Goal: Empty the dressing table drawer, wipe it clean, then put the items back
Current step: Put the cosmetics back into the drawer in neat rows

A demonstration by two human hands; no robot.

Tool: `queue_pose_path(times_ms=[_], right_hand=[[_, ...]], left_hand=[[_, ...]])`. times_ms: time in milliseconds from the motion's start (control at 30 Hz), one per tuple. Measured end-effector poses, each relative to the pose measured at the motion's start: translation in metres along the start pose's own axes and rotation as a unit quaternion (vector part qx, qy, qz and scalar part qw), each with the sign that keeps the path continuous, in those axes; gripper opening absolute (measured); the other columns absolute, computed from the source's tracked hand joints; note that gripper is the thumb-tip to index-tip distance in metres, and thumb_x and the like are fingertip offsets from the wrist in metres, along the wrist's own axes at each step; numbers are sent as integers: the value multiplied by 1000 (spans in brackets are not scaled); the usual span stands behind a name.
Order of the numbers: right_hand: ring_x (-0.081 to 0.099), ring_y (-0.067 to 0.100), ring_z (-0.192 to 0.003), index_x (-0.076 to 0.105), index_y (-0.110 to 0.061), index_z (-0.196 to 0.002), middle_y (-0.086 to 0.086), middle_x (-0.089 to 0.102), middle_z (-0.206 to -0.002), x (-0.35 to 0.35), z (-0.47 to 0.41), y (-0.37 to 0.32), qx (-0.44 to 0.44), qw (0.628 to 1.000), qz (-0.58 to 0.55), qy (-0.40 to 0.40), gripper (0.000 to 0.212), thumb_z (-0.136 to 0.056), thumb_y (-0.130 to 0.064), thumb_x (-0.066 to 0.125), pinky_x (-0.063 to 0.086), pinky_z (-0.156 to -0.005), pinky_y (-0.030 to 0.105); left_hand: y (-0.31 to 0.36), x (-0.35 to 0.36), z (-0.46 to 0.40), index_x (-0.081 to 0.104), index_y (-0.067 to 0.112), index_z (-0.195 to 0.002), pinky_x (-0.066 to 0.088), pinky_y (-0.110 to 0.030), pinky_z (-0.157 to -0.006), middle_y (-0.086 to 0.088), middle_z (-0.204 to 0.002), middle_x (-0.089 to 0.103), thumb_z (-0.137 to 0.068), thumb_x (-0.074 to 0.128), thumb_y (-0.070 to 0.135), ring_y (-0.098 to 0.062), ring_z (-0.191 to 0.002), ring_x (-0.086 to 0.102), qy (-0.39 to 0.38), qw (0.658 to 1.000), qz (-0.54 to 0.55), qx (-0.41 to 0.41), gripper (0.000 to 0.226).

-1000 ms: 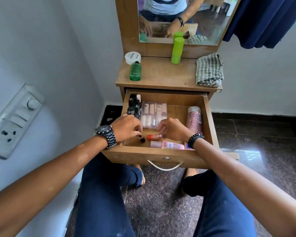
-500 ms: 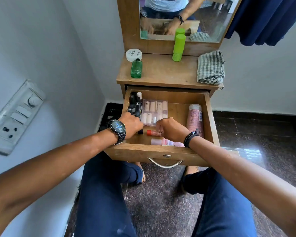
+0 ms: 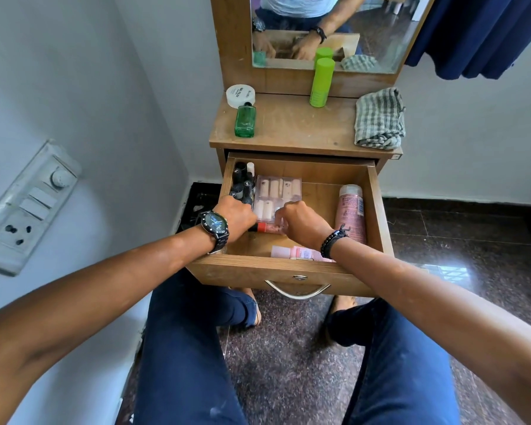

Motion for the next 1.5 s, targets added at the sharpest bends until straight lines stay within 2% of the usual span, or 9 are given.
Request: queue_pose_path(times_ms=[233,400,567,700,933,1067,1167,1300,1500], right_hand=[[65,28,-88,68,-8,-99,12,67,-100,-1,1,1,9,1000,1,0,19,-88,-2,53,46,-66,25],[61,21,-80,69,-6,-85,8,67,-89,-11,-2,9,37,997,-58,29,17,-79,5,57,39,-61,19],[52,-5,-59,71,-4,-80,-5,60,-70,-43,-1,20,62,978,-185,66,13,-78,7,64,38,-52,1],[57,-4,-60,71,-4,-81,-2,66,-72,-72,-12,20,43,962,-244,112,10,-78,4,67,45,-58,4],[57,-7,-51,67,-3,-79,-2,63,-66,-98,-62,2,22,948,-286,137,6,-79,3,68,48,-56,14],[53,5,-58,60,-20,-65,-9,59,-63,-100,-97,-6,48,942,-283,173,29,-78,6,62,45,-58,19],[53,4,-67,65,-19,-84,-11,58,-75,-104,-114,-11,71,944,-264,187,18,-81,-1,61,40,-60,9],[62,21,-100,63,-16,-118,6,65,-111,-100,-125,-17,96,950,-247,166,33,-85,-11,59,50,-84,29],[63,20,-103,63,-8,-115,7,67,-113,-94,-122,-26,122,932,-300,161,29,-88,-11,55,50,-87,30]], left_hand=[[0,-4,2,64,10,-92,49,-32,-70,-5,-94,69,-86,46,-1,-26,-88,66,2,1000,5,-3,23],[-2,-8,12,62,9,-95,49,-34,-73,-8,-95,66,-90,49,13,-28,-88,64,19,998,58,8,14],[-17,-24,25,60,12,-86,42,-28,-61,-5,-86,65,-90,51,27,-22,-79,61,68,981,183,-11,17],[-46,-39,28,62,18,-83,32,-21,-48,3,-77,61,-87,58,28,-11,-66,50,134,948,283,-48,12],[-103,-57,12,65,19,-85,33,-18,-48,8,-75,56,-85,64,28,-10,-67,53,239,874,395,-152,9],[-129,-58,-10,64,13,-90,44,-21,-60,-1,-90,64,-86,62,21,-11,-74,55,286,837,424,-193,10],[-140,-56,-28,61,6,-105,51,-28,-78,-10,-105,63,-88,59,18,-20,-92,60,287,820,444,-221,21],[-143,-54,-43,56,4,-118,50,-31,-88,-14,-117,62,-91,54,15,-25,-105,60,264,786,493,-263,30],[-137,-50,-50,61,10,-113,49,-27,-80,-10,-118,63,-91,47,10,-24,-103,61,238,672,621,-327,26]])
Point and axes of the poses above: each hand's wrist, its own z-axis away from the middle knuckle, its own x-axis out of the palm, y = z × x, the point moved 4 cm from there along -z, towards the middle knuckle
